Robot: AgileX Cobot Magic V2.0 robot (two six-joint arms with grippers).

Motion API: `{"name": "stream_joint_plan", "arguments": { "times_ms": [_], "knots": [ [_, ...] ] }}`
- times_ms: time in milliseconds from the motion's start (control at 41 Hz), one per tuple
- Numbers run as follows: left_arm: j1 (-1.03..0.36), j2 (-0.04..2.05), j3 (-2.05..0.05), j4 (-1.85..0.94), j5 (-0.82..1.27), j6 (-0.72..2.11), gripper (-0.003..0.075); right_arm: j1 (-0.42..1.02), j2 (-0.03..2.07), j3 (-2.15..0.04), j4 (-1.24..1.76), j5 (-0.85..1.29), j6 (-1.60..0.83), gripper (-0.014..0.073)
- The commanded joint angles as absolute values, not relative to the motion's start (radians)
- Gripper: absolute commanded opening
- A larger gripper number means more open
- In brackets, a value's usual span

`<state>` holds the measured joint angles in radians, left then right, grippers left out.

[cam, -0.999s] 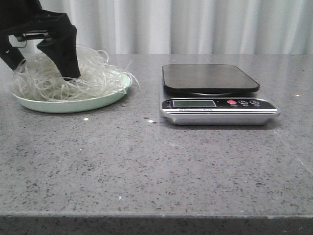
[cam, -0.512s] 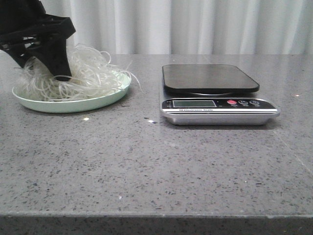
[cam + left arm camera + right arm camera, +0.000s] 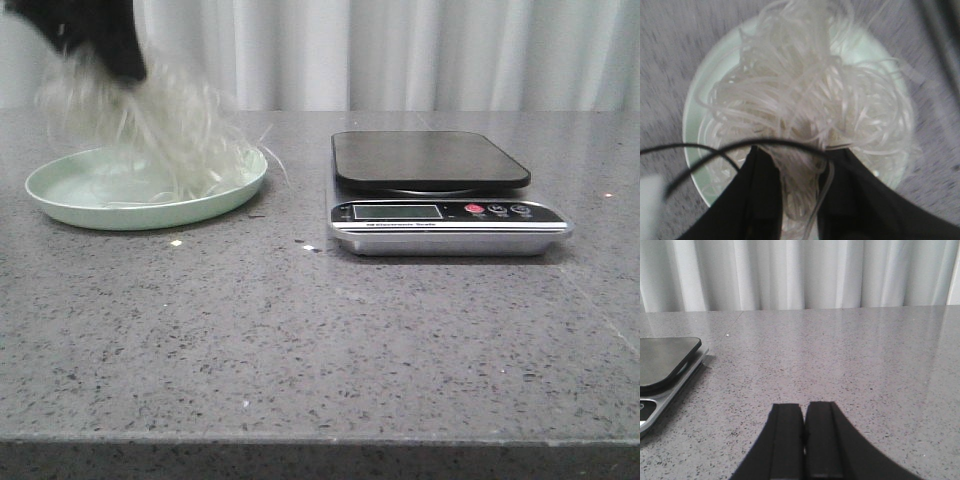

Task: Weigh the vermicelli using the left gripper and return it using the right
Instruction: 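Lift the vermicelli with the left gripper and carry it over the scale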

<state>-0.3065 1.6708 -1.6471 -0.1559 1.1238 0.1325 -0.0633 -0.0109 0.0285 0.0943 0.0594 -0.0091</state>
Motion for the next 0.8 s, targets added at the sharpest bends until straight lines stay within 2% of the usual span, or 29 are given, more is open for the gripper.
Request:
{"name": "stream_joint_plan", "arguments": {
  "times_ms": [0, 219, 512, 780],
  "knots": [
    [-0.314, 1.625, -1.792, -0.243, 1.109, 0.13, 0.0146, -0.062, -0.027, 0.02, 0.096, -0.014, -0.018, 0.0151],
    [-0.392, 1.625, -1.954, -0.377, 1.056, 0.13, 0.0145, -0.062, -0.027, 0.02, 0.096, -0.014, -0.018, 0.0151],
    [-0.596, 1.689, -1.96, -0.373, 0.931, 0.132, 0.0145, -0.062, -0.027, 0.02, 0.096, -0.014, -0.018, 0.0151],
    [-0.65, 1.821, -1.96, -0.333, 0.966, 0.132, 0.0145, -0.062, -0.027, 0.02, 0.096, -0.014, -0.018, 0.0151]
  ]
}}
